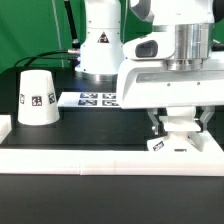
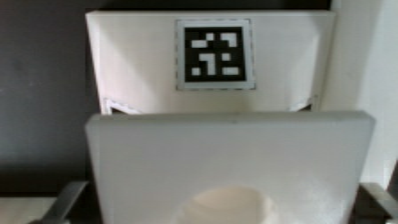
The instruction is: Assemble lamp
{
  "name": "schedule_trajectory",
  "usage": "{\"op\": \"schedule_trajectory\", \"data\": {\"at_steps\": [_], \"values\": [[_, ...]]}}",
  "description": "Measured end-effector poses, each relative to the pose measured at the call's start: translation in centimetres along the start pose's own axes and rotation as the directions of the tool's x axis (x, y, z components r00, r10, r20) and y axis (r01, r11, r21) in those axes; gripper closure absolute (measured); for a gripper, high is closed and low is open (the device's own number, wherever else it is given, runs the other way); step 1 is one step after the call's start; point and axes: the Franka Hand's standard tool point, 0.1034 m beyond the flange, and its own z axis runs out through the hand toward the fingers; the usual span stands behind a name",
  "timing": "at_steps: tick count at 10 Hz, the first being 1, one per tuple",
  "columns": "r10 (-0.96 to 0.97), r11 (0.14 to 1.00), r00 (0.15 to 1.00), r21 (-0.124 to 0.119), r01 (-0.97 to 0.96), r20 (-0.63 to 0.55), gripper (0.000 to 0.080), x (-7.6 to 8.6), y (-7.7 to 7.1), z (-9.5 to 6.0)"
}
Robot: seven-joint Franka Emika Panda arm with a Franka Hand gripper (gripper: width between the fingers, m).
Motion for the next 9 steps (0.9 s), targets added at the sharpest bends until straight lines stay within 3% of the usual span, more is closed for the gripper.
{"op": "schedule_trajectory", "data": {"at_steps": [6,7,9], "values": [[-0.003,1.000,1.000,0.000,0.003,0.000,0.0262,-0.1,-0.1,-0.1],[-0.009,1.000,1.000,0.001,0.009,0.005,0.0137,-0.7,-0.3,-0.3],[-0.019,1.000,1.000,0.002,0.019,0.012,0.0111,-1.7,-0.8,-0.9]]}}
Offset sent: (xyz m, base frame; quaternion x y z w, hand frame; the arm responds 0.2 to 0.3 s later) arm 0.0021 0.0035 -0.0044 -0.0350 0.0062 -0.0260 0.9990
